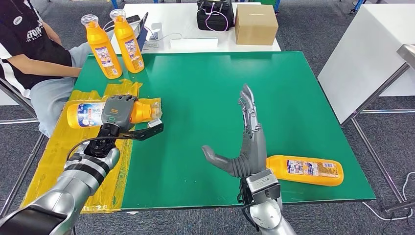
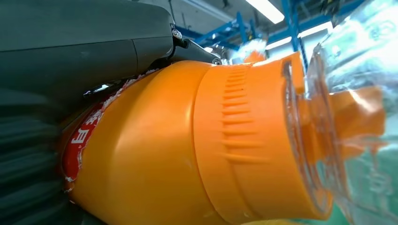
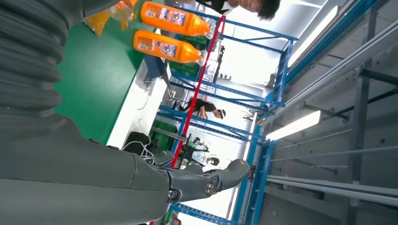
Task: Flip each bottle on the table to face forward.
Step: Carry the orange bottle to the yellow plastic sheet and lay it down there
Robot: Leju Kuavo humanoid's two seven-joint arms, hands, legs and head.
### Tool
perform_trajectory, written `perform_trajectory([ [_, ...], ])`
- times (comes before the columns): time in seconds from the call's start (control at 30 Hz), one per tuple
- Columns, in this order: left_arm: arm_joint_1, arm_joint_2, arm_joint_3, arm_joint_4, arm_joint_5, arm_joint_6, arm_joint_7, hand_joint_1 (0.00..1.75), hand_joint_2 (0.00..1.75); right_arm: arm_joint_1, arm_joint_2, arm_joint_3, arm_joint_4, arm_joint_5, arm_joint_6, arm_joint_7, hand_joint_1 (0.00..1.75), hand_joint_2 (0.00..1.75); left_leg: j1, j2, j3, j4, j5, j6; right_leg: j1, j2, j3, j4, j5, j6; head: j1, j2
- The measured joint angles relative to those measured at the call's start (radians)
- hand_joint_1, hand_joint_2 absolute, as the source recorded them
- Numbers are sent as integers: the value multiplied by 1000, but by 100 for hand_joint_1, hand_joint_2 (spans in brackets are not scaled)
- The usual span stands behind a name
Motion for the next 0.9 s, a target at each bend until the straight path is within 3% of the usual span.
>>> perform_trajectory([
  [0.33,-35,4,37,155,18,-18,20,175,175,-14,-8,25,-1,27,-11,12,0,175,0,0,0,0,0,0,0,0,0,0,0,0,0,0],
  [0.37,-35,4,40,162,18,-18,20,162,175,-15,-9,27,-1,27,-11,13,0,175,0,0,0,0,0,0,0,0,0,0,0,0,0,0],
  [0.47,-36,4,51,179,27,-20,21,31,175,-17,-12,29,-1,32,-11,16,0,175,0,0,0,0,0,0,0,0,0,0,0,0,0,0],
  [0.5,-36,4,56,184,34,-20,22,0,175,-17,-12,29,-1,34,-11,18,0,175,0,0,0,0,0,0,0,0,0,0,0,0,0,0],
  [0.9,-34,-8,150,230,111,-19,2,0,175,-19,-15,36,0,40,-8,32,0,175,0,0,0,0,0,0,0,0,0,0,0,0,0,0],
])
